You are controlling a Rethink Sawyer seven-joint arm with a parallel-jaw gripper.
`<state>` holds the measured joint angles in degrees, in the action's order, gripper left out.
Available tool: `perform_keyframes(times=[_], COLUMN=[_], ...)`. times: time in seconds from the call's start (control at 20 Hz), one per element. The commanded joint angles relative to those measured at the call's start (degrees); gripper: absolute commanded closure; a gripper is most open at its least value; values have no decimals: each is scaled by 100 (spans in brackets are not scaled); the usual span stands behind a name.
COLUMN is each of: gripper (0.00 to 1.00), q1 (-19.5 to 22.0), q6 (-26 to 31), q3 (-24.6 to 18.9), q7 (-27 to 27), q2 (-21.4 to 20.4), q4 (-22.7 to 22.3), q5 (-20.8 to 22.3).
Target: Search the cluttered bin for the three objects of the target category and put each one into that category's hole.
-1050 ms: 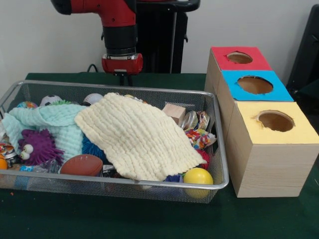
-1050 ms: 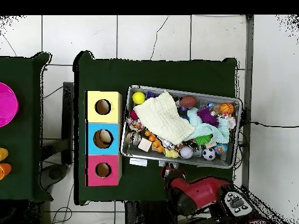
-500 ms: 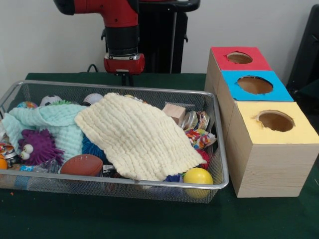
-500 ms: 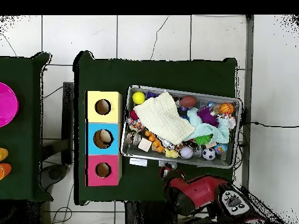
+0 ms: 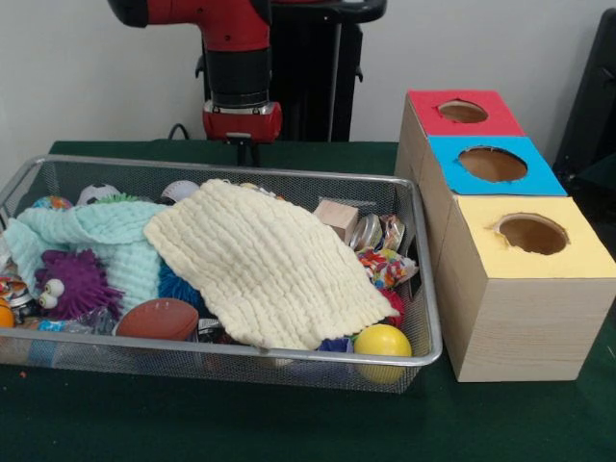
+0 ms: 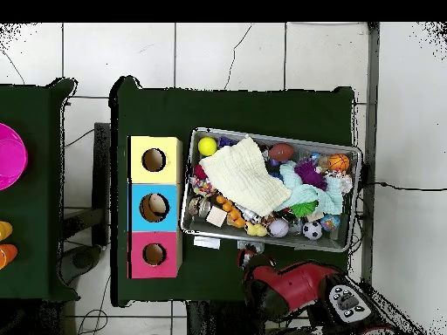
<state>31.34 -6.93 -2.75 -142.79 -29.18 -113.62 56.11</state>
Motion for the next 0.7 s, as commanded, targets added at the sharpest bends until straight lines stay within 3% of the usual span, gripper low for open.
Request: perform_keyframes(times=[0.05, 0.15, 0.25, 0.7], gripper=[100, 100, 100, 100], q1=[265, 478, 581, 692], q6=[1431, 1794, 1941, 2032], q3=[-777, -1022, -1133, -1314], q7=[273, 505, 609, 517], q2=[-1036, -1490, -1665, -1762], q4=[-593, -867, -961, -1024], q5=[-668, -945, -1061, -1013])
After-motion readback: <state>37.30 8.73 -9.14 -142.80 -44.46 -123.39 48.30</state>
